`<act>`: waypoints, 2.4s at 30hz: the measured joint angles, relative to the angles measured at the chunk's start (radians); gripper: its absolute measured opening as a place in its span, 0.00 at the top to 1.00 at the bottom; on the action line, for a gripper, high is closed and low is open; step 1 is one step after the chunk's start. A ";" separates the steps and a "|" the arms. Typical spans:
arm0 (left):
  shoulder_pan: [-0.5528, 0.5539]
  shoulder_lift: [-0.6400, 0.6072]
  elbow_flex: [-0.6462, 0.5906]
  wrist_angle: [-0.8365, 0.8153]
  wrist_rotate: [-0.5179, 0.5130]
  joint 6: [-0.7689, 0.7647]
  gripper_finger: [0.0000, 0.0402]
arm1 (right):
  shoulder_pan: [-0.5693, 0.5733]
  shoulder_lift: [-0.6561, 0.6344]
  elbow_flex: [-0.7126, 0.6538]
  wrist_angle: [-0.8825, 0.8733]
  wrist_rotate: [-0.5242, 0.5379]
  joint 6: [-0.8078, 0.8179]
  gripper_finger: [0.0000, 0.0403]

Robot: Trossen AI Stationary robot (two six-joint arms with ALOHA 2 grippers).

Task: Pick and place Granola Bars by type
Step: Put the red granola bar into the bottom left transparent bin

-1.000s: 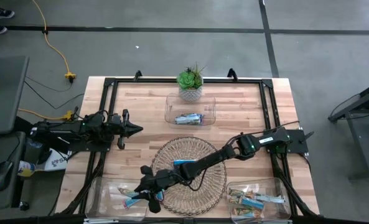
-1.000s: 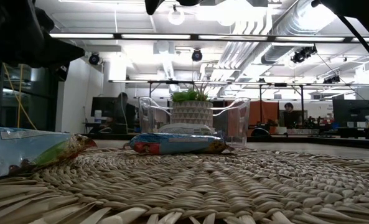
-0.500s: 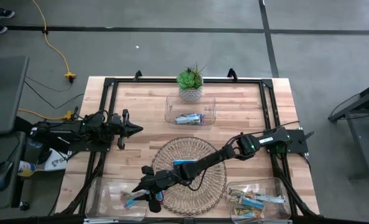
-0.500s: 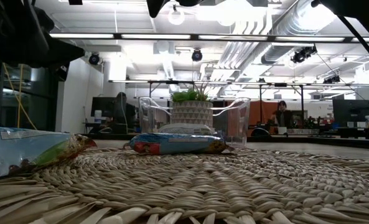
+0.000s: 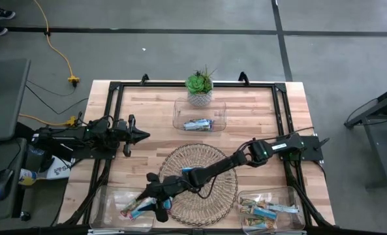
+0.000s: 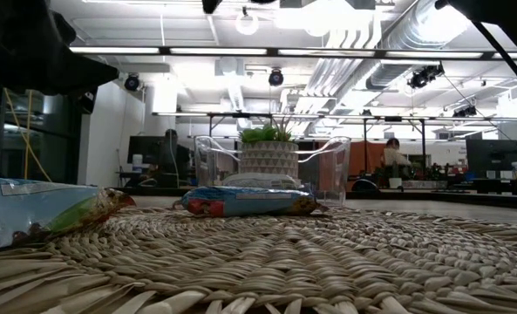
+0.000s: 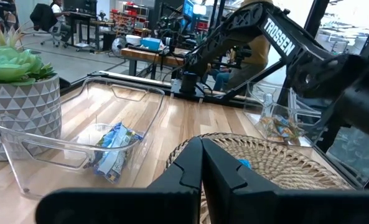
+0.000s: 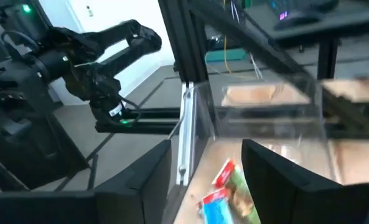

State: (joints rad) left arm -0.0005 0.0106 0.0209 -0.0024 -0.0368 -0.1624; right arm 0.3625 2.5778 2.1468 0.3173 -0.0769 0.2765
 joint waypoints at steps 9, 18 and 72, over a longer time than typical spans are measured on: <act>0.000 0.000 0.000 0.000 0.000 0.000 1.00 | -0.018 -0.134 0.002 -0.158 0.038 -0.152 0.54; 0.000 0.000 0.000 0.000 0.000 0.000 1.00 | -0.044 -0.316 0.001 -0.576 0.146 -0.161 0.54; 0.000 0.000 0.000 0.000 0.000 0.000 1.00 | 0.001 -0.453 -0.477 -1.425 0.083 -0.054 0.54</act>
State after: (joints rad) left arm -0.0003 0.0105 0.0210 -0.0025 -0.0364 -0.1624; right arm 0.3630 2.1247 1.6695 -1.1076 0.0058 0.2225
